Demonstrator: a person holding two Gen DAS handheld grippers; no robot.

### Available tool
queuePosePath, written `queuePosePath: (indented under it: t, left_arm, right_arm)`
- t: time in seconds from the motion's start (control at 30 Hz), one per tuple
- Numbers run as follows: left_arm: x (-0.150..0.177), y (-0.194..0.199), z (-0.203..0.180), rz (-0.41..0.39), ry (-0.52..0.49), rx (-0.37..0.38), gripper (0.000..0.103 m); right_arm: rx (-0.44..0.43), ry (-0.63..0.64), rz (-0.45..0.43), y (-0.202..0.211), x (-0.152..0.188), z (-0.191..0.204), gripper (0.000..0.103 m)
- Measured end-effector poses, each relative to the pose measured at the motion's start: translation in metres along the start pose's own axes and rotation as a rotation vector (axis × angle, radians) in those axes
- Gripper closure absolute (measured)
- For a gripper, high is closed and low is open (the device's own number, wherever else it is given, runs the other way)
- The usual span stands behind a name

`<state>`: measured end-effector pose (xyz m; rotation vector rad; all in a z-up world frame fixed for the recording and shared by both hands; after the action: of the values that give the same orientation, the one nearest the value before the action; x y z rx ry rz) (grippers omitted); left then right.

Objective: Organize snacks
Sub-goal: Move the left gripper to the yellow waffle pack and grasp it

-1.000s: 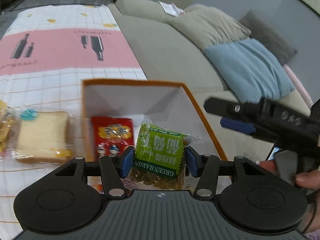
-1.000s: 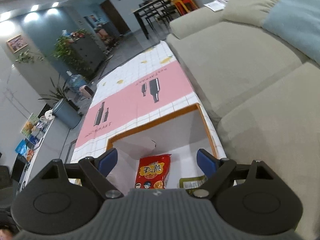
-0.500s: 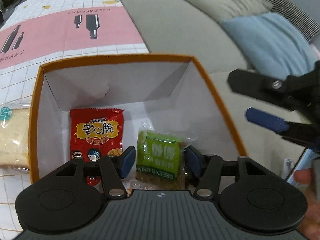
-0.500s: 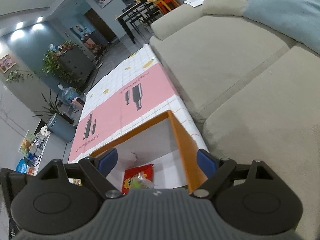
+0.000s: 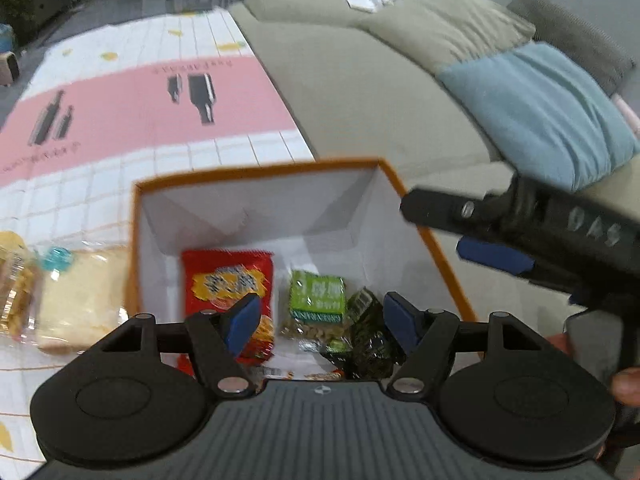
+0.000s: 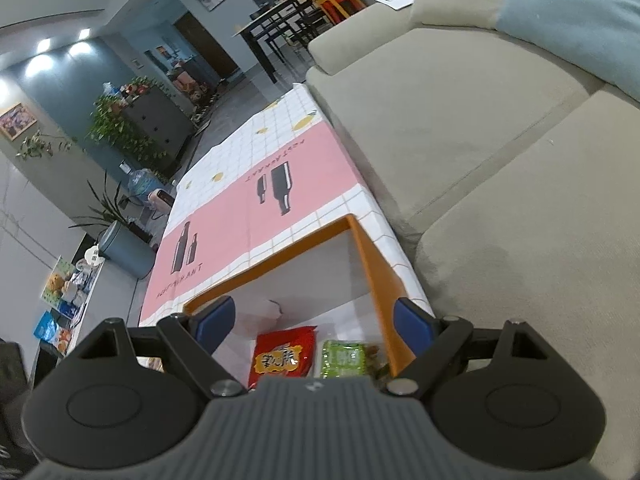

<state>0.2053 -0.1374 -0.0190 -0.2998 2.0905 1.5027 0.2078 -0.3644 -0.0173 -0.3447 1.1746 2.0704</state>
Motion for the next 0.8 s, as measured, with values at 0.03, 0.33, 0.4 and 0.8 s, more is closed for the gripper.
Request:
queuePosePath:
  t: [0.03, 0.33, 0.4, 0.8]
  left_arm:
    - [-0.002, 0.007, 0.001, -0.013, 0.000, -0.005, 0.021]
    - [-0.003, 0.066, 0.014, -0.148, -0.064, -0.052, 0.021]
    - [0.000, 0.079, 0.014, -0.178, -0.089, -0.076, 0.021]
    - [0.012, 0.136, 0.051, -0.285, -0.019, -0.158, 0.021]
  right_arm:
    - [-0.005, 0.007, -0.002, 0.001, 0.000, 0.003, 0.019]
    - [-0.029, 0.100, 0.006, 0.005, 0.012, 0.046, 0.019]
    - [-0.047, 0.116, 0.012, 0.005, 0.016, 0.055, 0.019]
    - [-0.045, 0.173, -0.009, 0.017, 0.033, 0.101, 0.019]
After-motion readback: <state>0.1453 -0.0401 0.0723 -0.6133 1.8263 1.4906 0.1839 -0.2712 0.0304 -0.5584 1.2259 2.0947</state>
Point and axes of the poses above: each gripper's, at about its wrist camera, not at the fingertips, and y roughly against the way its jaws point, z to its left, x to its underside, the point moved 1 cm from there along -y, roughly the way its jaws point, and after that the axes turned 2 degrees about x, right-handed, at the moved point
